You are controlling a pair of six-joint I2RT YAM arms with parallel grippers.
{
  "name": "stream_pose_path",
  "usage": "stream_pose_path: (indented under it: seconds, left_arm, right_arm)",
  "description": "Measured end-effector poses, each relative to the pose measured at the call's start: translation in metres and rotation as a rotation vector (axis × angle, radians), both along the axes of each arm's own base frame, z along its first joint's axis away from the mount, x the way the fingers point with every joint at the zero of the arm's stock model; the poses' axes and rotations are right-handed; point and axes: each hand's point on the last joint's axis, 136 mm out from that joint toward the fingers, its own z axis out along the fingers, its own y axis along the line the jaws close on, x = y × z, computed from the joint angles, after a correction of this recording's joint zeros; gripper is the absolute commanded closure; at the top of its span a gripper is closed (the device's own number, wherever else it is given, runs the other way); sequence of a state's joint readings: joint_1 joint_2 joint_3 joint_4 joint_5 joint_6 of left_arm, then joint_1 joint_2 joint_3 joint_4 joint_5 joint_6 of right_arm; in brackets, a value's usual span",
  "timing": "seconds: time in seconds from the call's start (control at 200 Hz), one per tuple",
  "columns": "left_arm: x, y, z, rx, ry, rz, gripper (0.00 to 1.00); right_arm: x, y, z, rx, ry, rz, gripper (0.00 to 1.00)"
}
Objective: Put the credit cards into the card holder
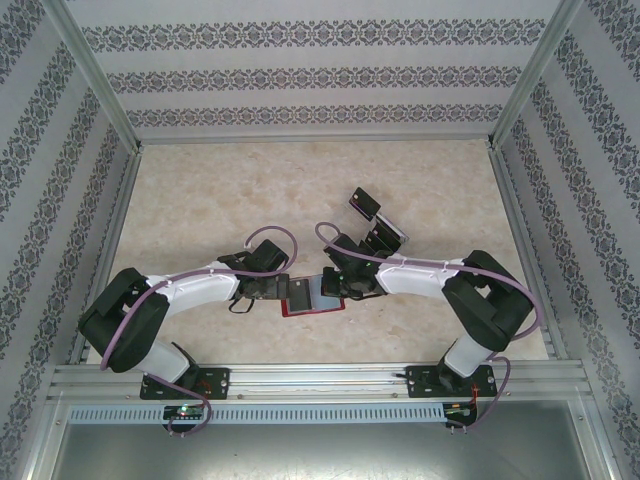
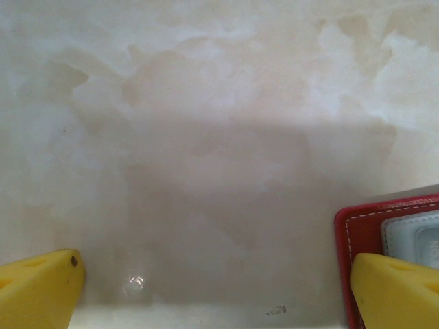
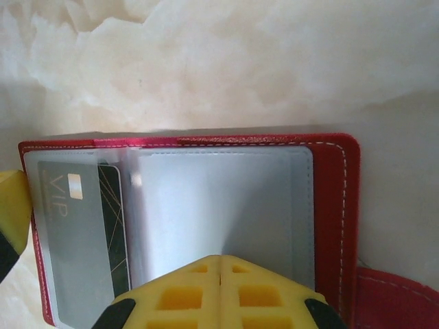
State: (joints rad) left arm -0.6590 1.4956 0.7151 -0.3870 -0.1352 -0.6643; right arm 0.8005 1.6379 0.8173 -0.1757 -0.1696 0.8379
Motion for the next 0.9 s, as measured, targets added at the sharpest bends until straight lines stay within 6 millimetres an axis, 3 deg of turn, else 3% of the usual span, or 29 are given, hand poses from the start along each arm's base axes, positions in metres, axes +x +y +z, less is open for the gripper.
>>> stream_pose_path:
  seconds: [0.17,0.405,0.69,0.899]
  left_arm:
    - [0.000,0.000,0.000,0.000,0.000,0.000,0.00]
    - [0.000,0.000,0.000,0.000,0.000,0.000,0.00]
    - [0.000,0.000,0.000,0.001,0.000,-0.002,0.00]
    - [0.000,0.000,0.000,0.001,0.000,-0.003,0.00]
  right_arm:
    - [0.001,0.005,0.008,0.007,-0.010,0.015,0.96]
    - [0.004,0.036,0.028,0.055,-0.045,0.063,0.97]
    - [0.000,0.041,0.008,0.023,-0.008,0.080,0.97]
    - [0.000,0.040,0.005,0.020,-0.005,0.079,0.98]
